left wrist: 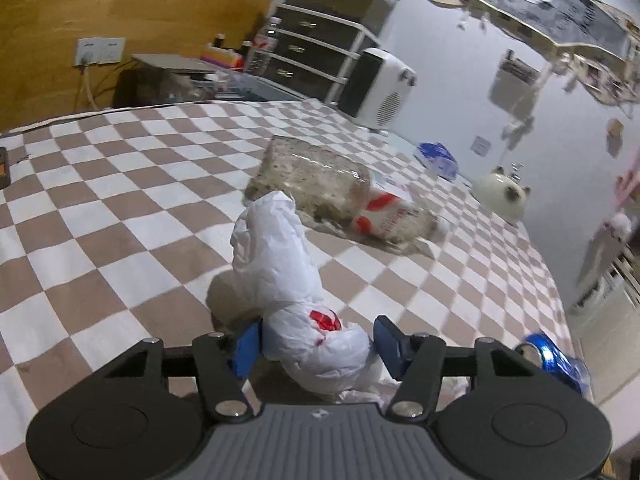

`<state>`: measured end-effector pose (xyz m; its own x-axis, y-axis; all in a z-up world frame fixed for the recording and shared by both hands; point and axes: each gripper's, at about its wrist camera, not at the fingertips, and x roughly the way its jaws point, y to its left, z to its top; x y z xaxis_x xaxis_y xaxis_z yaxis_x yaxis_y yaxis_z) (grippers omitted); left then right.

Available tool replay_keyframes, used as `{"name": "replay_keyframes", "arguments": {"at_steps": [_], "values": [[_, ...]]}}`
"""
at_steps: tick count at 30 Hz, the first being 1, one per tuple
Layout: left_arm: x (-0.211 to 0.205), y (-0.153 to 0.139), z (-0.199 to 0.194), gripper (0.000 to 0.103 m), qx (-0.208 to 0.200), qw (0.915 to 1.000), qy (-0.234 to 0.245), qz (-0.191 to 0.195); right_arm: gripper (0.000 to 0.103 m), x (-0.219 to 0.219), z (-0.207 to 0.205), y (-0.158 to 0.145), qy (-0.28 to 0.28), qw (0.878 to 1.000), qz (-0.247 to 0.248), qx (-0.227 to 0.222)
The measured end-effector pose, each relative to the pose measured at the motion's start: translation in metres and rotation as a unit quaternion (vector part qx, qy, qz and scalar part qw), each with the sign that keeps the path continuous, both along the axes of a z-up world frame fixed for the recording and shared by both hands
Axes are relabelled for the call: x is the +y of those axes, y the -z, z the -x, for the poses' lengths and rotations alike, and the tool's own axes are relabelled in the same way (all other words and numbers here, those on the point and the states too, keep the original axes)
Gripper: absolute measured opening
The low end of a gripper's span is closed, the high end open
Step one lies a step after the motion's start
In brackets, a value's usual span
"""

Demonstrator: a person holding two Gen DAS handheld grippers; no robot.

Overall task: Collect trash
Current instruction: 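Grasp the white plastic bag with the left tool while the right tool grasps the red-gold wrapper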

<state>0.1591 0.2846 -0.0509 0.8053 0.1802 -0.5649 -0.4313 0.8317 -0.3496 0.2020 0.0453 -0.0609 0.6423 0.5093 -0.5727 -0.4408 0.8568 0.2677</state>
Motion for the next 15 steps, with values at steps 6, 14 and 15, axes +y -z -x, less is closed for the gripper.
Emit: {"name": "replay_keyframes", "arguments": {"at_steps": [6,14,15], "values": [[-0.016,-0.005,0.026,0.06,-0.002,0.9978,0.066,0.001,0.013,-0.032,0.032,-0.006,-0.047,0.999,-0.004,-0.013],[-0.037,-0.017,0.062,0.06,0.02,0.9803,0.196,0.009,0.013,-0.069,0.071,-0.008,-0.11,0.994,0.001,-0.012],[-0.04,-0.017,0.067,0.06,0.025,0.9771,0.211,0.011,0.013,-0.074,0.076,-0.008,-0.117,0.993,0.004,-0.011]]}}
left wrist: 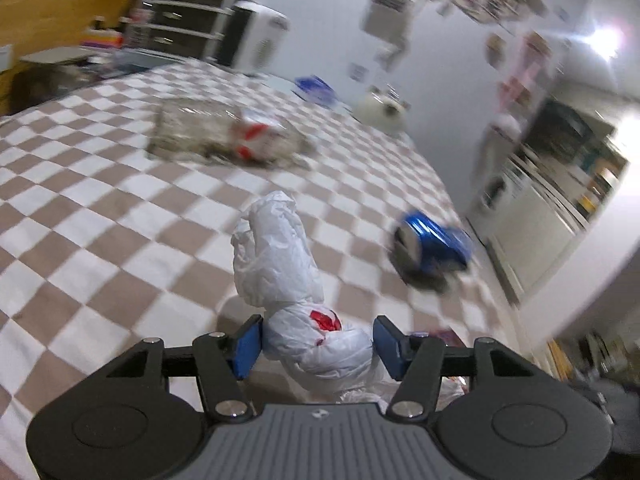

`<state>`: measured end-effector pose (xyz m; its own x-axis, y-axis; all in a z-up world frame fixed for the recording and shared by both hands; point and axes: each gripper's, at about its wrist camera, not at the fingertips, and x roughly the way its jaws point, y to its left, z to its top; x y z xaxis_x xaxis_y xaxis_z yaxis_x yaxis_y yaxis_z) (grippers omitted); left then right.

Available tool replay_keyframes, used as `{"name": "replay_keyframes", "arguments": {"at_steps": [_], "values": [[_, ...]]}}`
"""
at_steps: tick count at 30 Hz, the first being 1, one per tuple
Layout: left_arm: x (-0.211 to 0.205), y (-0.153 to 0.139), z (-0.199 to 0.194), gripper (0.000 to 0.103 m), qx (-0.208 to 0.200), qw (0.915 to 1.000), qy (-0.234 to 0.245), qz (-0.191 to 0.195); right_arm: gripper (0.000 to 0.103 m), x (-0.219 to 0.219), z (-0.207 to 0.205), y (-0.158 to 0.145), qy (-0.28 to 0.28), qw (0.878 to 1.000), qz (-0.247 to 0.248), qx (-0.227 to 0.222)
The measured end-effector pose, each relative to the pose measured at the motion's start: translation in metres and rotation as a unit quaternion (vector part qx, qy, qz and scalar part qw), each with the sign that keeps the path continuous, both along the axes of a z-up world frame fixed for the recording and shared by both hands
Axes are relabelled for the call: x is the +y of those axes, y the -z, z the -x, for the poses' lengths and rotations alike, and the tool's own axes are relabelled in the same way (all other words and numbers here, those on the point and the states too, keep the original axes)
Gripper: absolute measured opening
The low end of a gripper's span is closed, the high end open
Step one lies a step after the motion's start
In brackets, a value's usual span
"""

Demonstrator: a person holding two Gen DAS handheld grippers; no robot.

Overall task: Collect trash
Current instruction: 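Grasp the white plastic bag with the left tool while the right tool grasps the red-gold wrapper, then lift the white bag with the left tool while the right tool lifts the red-gold wrapper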

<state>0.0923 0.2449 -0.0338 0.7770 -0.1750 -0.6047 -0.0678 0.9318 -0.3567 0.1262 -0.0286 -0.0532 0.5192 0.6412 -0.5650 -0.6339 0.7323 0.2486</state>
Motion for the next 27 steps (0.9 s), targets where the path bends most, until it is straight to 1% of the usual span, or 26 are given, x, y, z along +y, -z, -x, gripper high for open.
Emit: {"name": "replay_keyframes", "arguments": {"at_steps": [3,4,6,8,10,11,13,14,15,16,17,18,20,21,22,23,27], "values": [[-0.009,0.003,0.012,0.06,0.019,0.9983,0.054,0.012,0.013,-0.01,0.01,0.0,-0.01,1.0,0.013,-0.002],[-0.013,0.004,0.015,0.06,0.024,0.9976,0.064,0.009,0.013,-0.014,0.013,0.0,-0.012,1.0,0.015,-0.002],[-0.023,0.005,0.021,0.06,0.033,0.9961,0.079,-0.02,0.013,-0.021,0.018,0.0,-0.015,1.0,0.016,-0.002],[-0.032,0.006,0.025,0.061,0.04,0.9949,0.077,-0.052,0.015,-0.026,0.019,-0.001,-0.01,1.0,0.02,-0.002],[-0.04,0.007,0.026,0.063,0.047,0.9933,0.058,-0.089,0.02,-0.031,0.019,-0.001,0.004,1.0,0.023,-0.004],[-0.043,0.008,0.027,0.063,0.044,0.9924,0.047,-0.105,0.023,-0.033,0.019,-0.001,0.011,1.0,0.024,-0.005],[-0.048,0.007,0.028,0.064,0.042,0.9912,0.036,-0.12,0.025,-0.035,0.021,-0.001,0.031,0.999,0.03,-0.01],[-0.052,0.008,0.029,0.064,0.039,0.9901,0.03,-0.131,0.027,-0.036,0.022,-0.002,0.041,0.998,0.034,-0.015],[-0.054,0.006,0.03,0.066,0.037,0.9891,0.024,-0.14,0.029,-0.037,0.023,-0.003,0.051,0.998,0.035,-0.018],[-0.057,0.006,0.032,0.068,0.036,0.9877,0.019,-0.151,0.033,-0.039,0.024,-0.004,0.06,0.998,0.029,-0.019],[-0.061,0.007,0.034,0.069,0.033,0.9863,0.014,-0.161,0.04,-0.042,0.025,-0.005,0.067,0.997,0.02,-0.02],[-0.063,0.007,0.036,0.069,0.031,0.9856,0.01,-0.166,0.046,-0.044,0.026,-0.007,0.075,0.997,0.008,-0.021],[-0.067,0.009,0.039,0.069,0.028,0.9852,0.004,-0.169,0.065,-0.046,0.029,-0.011,0.086,0.996,-0.01,-0.029],[-0.068,0.009,0.041,0.069,0.026,0.9853,0.0,-0.169,0.069,-0.046,0.031,-0.012,0.087,0.995,-0.019,-0.034],[-0.069,0.01,0.043,0.069,0.023,0.9853,-0.005,-0.169,0.075,-0.045,0.033,-0.014,0.084,0.995,-0.027,-0.038],[-0.07,0.011,0.045,0.069,0.019,0.9852,-0.012,-0.17,0.078,-0.042,0.034,-0.014,0.076,0.996,-0.029,-0.04],[-0.074,0.015,0.052,0.069,0.008,0.9856,-0.026,-0.167,0.079,-0.023,0.037,-0.008,0.053,0.998,-0.009,-0.042]]}}
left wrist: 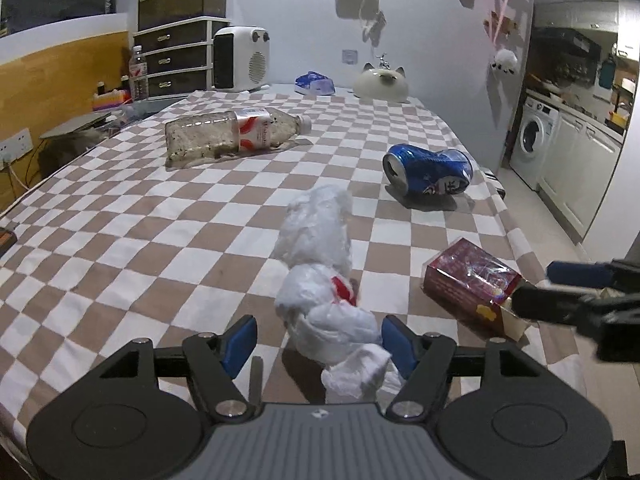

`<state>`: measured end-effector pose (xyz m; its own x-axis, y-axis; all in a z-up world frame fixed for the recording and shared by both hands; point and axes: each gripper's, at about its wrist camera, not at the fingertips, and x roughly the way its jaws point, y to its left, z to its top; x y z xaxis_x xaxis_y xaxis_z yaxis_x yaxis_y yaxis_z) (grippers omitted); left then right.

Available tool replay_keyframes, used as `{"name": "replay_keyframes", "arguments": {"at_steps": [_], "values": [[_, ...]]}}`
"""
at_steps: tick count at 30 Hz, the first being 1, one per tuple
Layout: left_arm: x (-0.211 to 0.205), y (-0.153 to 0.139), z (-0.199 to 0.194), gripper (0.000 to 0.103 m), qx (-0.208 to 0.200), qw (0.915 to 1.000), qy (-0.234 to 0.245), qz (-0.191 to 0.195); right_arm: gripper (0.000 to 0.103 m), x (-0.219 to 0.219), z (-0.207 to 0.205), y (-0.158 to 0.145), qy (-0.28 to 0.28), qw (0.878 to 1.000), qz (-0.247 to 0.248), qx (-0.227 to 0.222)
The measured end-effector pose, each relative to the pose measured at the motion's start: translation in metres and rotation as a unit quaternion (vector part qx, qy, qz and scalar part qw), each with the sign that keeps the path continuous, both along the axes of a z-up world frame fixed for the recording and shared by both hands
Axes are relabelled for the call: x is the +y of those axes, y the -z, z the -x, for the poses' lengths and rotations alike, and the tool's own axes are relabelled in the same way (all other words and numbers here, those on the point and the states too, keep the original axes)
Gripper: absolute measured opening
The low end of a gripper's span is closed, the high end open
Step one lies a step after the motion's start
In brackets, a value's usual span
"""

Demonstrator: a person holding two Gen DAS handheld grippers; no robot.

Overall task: Collect trash
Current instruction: 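Lift the white bag with the left tool while the right tool lifts the red-gold wrapper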

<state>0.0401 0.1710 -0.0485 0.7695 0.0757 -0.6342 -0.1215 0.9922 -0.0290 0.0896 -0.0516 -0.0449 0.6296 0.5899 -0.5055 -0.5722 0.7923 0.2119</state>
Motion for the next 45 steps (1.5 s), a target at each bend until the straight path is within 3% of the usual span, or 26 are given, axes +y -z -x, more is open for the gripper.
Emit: {"name": "replay_keyframes", "arguments": {"at_steps": [9,19,22,29,45], "values": [[-0.003,0.006,0.009,0.051,-0.025,0.9992,-0.017,0.026,0.079,0.021,-0.003,0.018,0.0,1.0,0.028,0.006],[-0.005,0.007,0.008,0.046,-0.031,0.9991,-0.016,0.025,0.071,0.027,-0.006,0.026,0.004,0.999,0.045,0.01],[-0.004,0.006,0.009,0.045,-0.035,0.9989,-0.02,0.024,0.058,0.028,-0.01,0.027,0.01,0.999,0.045,0.015],[-0.008,0.0,0.011,0.044,-0.045,0.9987,-0.019,0.016,0.049,0.023,-0.009,0.024,0.011,0.999,0.035,0.011],[-0.039,-0.022,0.008,0.044,-0.081,0.9967,-0.001,-0.002,0.047,-0.009,0.005,0.001,0.038,0.999,0.014,-0.024]]}}
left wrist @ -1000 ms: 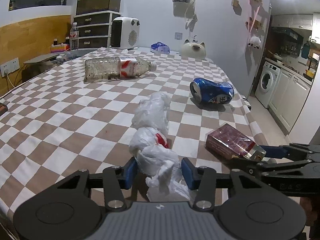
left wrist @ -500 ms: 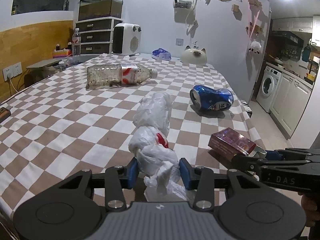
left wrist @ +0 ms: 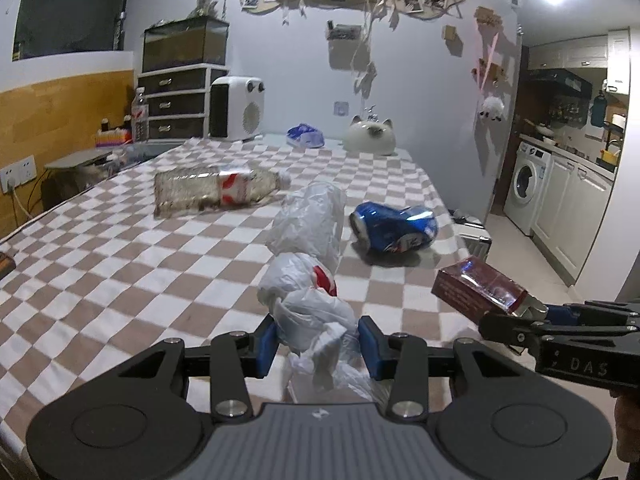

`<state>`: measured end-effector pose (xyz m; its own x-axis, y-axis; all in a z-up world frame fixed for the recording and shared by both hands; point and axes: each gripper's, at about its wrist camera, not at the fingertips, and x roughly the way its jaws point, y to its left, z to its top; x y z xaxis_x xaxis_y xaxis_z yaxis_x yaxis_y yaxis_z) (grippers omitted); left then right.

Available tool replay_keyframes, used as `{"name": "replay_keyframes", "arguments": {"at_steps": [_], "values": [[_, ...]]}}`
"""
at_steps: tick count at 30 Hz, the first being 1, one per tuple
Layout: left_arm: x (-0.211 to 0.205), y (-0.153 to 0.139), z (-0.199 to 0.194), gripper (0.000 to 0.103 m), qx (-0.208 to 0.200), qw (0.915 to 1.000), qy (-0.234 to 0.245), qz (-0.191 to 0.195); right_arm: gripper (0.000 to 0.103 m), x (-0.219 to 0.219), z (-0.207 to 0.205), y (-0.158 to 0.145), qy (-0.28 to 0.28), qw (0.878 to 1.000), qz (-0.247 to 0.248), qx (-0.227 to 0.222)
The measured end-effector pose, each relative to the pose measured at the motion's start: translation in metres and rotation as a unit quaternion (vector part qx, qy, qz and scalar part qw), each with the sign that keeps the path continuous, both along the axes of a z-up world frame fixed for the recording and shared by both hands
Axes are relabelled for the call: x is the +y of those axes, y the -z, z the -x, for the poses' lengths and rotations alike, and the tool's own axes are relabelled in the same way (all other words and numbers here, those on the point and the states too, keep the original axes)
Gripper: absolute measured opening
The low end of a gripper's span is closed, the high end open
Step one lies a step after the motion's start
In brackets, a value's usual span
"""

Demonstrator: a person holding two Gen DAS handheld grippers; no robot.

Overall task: Collect trash
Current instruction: 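Lift the white bag with the left tool while the right tool lifts the red-gold wrapper, then carry the white bag and red-gold wrapper in both tools over the trash bin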

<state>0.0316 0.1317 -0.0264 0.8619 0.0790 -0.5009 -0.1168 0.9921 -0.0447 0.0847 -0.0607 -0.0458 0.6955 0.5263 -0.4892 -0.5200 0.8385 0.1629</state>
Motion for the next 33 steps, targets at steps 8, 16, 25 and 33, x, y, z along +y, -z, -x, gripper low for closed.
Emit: {"name": "replay_keyframes", "arguments": {"at_steps": [8,16,25,33], "values": [[-0.029,-0.009,0.002,0.044,-0.02,0.9996,0.021,-0.001,0.047,-0.033,0.007,-0.014,0.04,0.999,-0.003,-0.021],[-0.066,-0.016,0.004,0.044,-0.033,0.9982,0.051,-0.002,0.047,-0.073,0.023,-0.024,0.079,0.996,-0.007,-0.04],[-0.124,-0.015,0.001,0.044,-0.041,0.9941,0.1,0.003,0.047,-0.129,0.041,-0.025,0.138,0.989,-0.006,-0.049],[-0.174,-0.009,-0.013,0.044,-0.034,0.9896,0.139,0.008,0.047,-0.177,0.051,-0.025,0.182,0.982,0.001,-0.054]]}}
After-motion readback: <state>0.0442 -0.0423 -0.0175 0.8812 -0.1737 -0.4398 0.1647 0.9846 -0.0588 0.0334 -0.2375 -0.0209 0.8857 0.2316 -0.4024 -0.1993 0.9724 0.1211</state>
